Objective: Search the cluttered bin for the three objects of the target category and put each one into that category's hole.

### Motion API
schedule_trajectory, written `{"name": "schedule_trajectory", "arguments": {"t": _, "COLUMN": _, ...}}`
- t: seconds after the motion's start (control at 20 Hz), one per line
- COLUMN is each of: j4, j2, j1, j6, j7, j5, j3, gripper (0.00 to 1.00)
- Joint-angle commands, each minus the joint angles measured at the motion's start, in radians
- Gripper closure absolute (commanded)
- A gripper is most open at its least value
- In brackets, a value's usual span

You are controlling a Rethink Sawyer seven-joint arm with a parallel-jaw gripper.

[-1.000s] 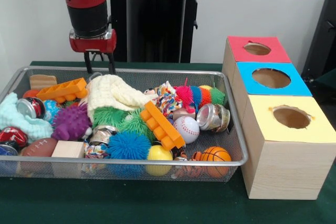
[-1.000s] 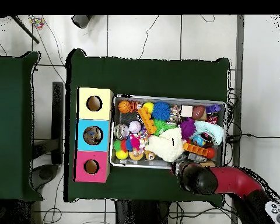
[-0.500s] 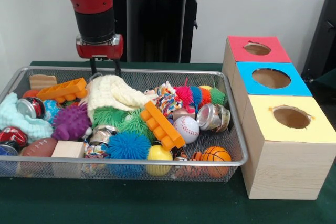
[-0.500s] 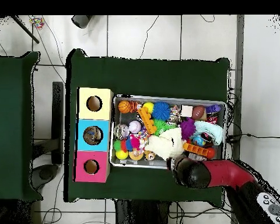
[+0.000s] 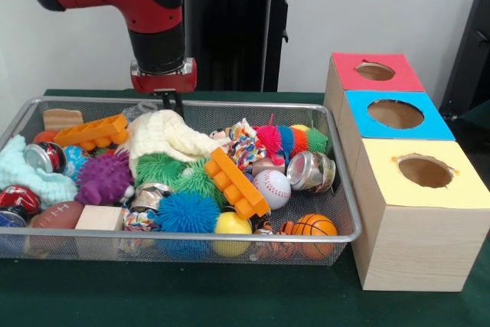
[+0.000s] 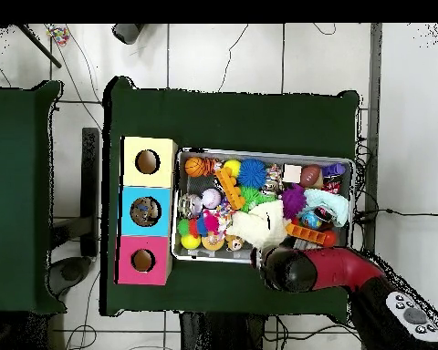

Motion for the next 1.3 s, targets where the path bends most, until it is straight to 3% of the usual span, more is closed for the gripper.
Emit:
{"name": "schedule_trajectory", "arguments": {"t": 0.05, "j4": -0.102, "j2": 0.104, "j1": -0.046, "j6": -0.050, "j7": -0.070, "j5": -0.084, "j3": -0.013, "gripper": 1.00}}
{"name": "schedule_trajectory", "arguments": {"t": 0.7, "j4": -0.115, "j2": 0.138, "j1": -0.117, "j6": -0.051, "j7": -0.150, "j5": -0.110, "j3": 0.018, "gripper": 1.00}}
{"name": "schedule_trajectory", "arguments": {"t": 0.75, "j4": -0.115, "j2": 0.137, "j1": -0.119, "j6": -0.046, "j7": -0.153, "j5": -0.113, "j3": 0.021, "gripper": 0.00}}
{"name": "schedule_trajectory", "arguments": {"t": 1.0, "j4": -0.105, "j2": 0.131, "j1": -0.122, "j6": -0.080, "j7": -0.138, "j5": -0.120, "j3": 0.029, "gripper": 0.00}}
{"name": "schedule_trajectory", "arguments": {"t": 1.3, "j4": -0.041, "j2": 0.050, "j1": -0.113, "j6": -0.070, "j7": -0.121, "j5": -0.092, "j3": 0.045, "gripper": 0.00}}
